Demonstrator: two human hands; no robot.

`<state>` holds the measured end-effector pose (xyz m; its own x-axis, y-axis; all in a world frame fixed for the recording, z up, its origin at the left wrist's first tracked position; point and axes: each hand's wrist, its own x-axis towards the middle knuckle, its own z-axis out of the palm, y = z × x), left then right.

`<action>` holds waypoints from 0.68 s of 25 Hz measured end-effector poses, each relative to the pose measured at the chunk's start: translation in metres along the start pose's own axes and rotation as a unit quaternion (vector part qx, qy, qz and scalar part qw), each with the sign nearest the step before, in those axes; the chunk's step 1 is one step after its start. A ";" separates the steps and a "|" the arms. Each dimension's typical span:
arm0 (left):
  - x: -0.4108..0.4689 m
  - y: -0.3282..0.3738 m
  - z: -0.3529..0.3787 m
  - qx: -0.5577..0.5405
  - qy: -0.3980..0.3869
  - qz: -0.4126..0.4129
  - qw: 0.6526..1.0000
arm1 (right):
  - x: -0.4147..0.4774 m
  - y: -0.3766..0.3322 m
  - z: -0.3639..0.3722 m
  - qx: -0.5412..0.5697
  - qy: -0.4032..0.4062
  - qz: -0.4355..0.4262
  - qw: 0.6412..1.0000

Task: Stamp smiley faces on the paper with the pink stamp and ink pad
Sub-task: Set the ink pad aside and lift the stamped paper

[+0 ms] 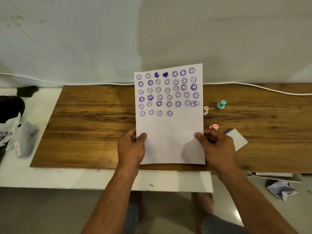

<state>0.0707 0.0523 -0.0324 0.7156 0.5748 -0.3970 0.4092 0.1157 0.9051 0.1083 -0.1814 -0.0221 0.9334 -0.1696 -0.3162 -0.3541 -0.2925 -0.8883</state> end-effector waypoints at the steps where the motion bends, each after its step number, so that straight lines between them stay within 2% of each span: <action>1: 0.000 0.000 0.000 0.003 0.003 -0.001 1.000 | 0.000 -0.001 0.000 0.000 0.000 0.001 1.000; 8: -0.004 0.003 0.001 0.092 0.016 0.041 0.995 | 0.000 -0.002 0.001 -0.019 0.002 0.002 1.000; 14: -0.014 0.004 0.003 0.205 0.030 0.135 0.969 | 0.001 0.002 0.002 -0.078 0.011 -0.014 0.997; 17: -0.015 0.001 0.002 0.263 0.036 0.191 0.945 | 0.001 0.001 0.004 -0.125 0.028 -0.020 0.992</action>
<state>0.0614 0.0420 -0.0263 0.8349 0.5496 -0.0282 0.3678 -0.5192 0.7714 0.1090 -0.1777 -0.0244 0.9446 -0.2035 -0.2576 -0.3272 -0.5221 -0.7876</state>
